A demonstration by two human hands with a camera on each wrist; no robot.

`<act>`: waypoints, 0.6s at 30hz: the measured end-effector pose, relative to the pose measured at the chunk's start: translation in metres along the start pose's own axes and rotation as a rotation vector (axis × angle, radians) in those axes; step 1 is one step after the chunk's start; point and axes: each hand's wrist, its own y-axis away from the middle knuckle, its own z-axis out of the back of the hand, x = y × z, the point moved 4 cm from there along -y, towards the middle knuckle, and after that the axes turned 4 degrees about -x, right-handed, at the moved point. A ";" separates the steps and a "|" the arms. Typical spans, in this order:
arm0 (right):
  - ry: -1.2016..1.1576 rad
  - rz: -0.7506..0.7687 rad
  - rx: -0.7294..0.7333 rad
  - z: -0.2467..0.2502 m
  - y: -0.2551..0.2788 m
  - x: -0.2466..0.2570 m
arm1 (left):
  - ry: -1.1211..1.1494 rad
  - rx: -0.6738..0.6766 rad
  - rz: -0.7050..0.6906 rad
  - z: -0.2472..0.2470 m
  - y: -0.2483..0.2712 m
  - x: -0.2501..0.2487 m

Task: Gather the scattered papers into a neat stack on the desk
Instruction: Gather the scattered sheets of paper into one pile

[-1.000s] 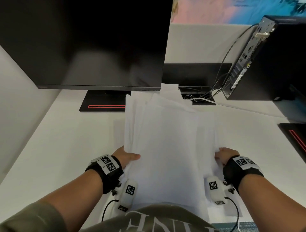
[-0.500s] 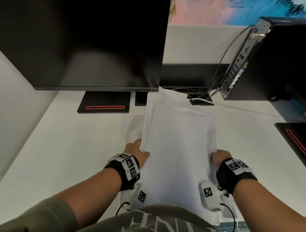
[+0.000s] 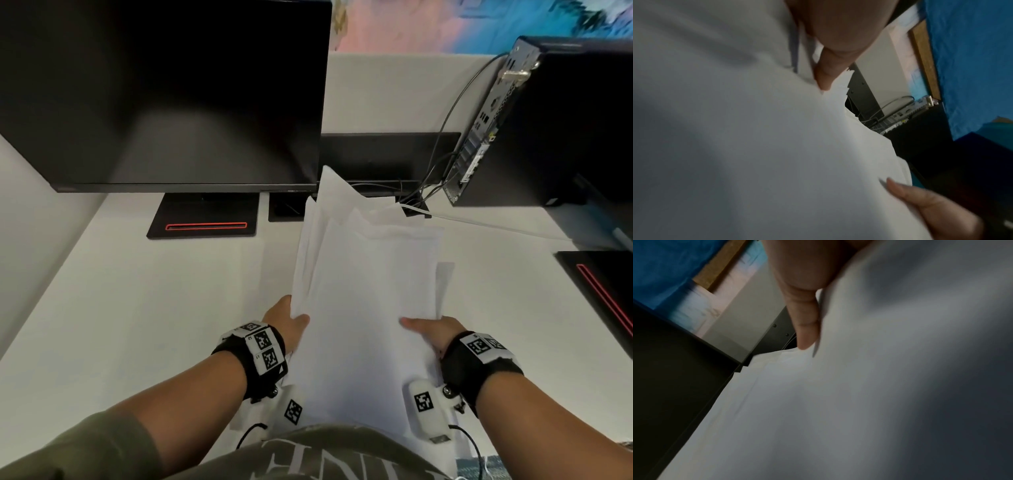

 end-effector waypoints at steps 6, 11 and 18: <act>0.042 0.031 0.014 0.005 -0.009 -0.003 | -0.287 -0.120 0.108 0.026 -0.010 0.011; -0.017 0.056 0.026 0.009 -0.015 -0.011 | -0.314 -0.248 0.363 0.055 -0.008 0.018; -0.153 0.060 0.094 0.035 -0.012 -0.018 | -0.191 -0.105 0.287 0.038 -0.013 0.007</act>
